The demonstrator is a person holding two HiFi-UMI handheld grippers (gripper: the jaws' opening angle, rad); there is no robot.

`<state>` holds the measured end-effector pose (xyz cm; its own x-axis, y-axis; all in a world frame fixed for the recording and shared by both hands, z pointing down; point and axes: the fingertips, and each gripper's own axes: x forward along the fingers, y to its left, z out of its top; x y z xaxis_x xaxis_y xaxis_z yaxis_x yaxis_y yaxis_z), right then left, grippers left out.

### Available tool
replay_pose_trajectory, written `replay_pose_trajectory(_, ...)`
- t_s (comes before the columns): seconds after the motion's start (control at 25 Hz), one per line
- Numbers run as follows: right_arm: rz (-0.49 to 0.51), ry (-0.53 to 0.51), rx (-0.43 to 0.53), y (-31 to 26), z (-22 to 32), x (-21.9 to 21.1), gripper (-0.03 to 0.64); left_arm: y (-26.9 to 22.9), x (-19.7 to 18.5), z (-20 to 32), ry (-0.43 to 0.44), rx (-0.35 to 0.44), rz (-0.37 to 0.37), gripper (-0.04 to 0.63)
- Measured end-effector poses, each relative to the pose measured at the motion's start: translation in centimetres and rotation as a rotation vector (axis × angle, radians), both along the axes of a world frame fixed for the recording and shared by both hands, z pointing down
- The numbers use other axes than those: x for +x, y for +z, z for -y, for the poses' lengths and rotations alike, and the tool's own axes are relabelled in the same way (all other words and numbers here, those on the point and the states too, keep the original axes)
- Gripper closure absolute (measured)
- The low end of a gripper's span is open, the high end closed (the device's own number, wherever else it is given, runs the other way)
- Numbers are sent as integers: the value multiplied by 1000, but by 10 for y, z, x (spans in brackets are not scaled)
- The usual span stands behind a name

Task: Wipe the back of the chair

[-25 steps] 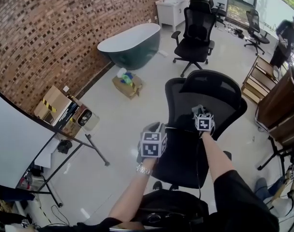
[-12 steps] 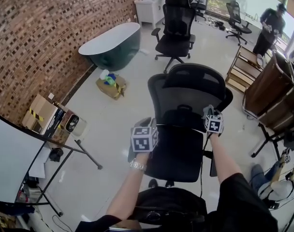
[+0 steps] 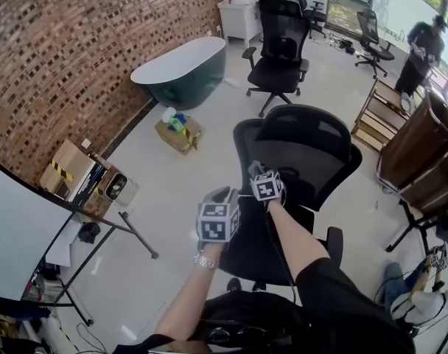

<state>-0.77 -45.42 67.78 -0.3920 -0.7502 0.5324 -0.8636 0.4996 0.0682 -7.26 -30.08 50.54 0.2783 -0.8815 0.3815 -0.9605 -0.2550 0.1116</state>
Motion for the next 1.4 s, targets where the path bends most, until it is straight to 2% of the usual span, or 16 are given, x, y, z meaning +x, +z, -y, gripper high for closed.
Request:
replay_pose_trajectory(0.12, 4, 54, -23, 7, 12, 21, 571, 0, -11, 1, -24, 3, 2, 534)
replay_pose_trajectory(0.28, -17, 147, -21, 14, 22, 84, 571, 3, -17, 5, -16, -2, 12, 534)
replay_pose_trajectory(0.36, -40, 230, -30, 22, 20, 138, 571, 3, -14, 7, 2, 1, 10, 534)
replay_pose_trajectory(0.6, -119, 545, -51, 24, -13, 335, 571, -4, 16, 15, 70, 6, -10, 534)
replay_pose_trajectory(0.68, -157, 609, -58, 24, -31, 383, 571, -3, 24, 16, 90, 6, -17, 534)
replay_pose_trajectory(0.76, -152, 644, -75, 34, -50, 406, 571, 2, 31, 14, 105, -1, -20, 534)
replay_pose_trajectory(0.84, -108, 632, -81, 48, -59, 392, 571, 5, 33, 13, 116, -9, -18, 534)
replay_pose_trajectory(0.92, -70, 550, -69, 59, -57, 343, 571, 3, 33, 12, 120, -10, -16, 534)
replay_pose_trajectory(1.08, 26, 279, -19, 52, -43, 192, 571, -6, 32, 11, 97, -3, -14, 534)
replay_pose_trajectory(1.2, 120, 135, -33, 43, -37, 87, 571, -8, 30, 10, 80, -4, -12, 534)
replay_pose_trajectory(1.32, 120, 46, -99, 49, -29, 16, 571, -5, 20, 6, 56, -13, -2, 534)
replay_pose_trajectory(1.4, 57, 15, -149, 63, -21, -1, 571, -2, 10, 1, 37, -23, 9, 534)
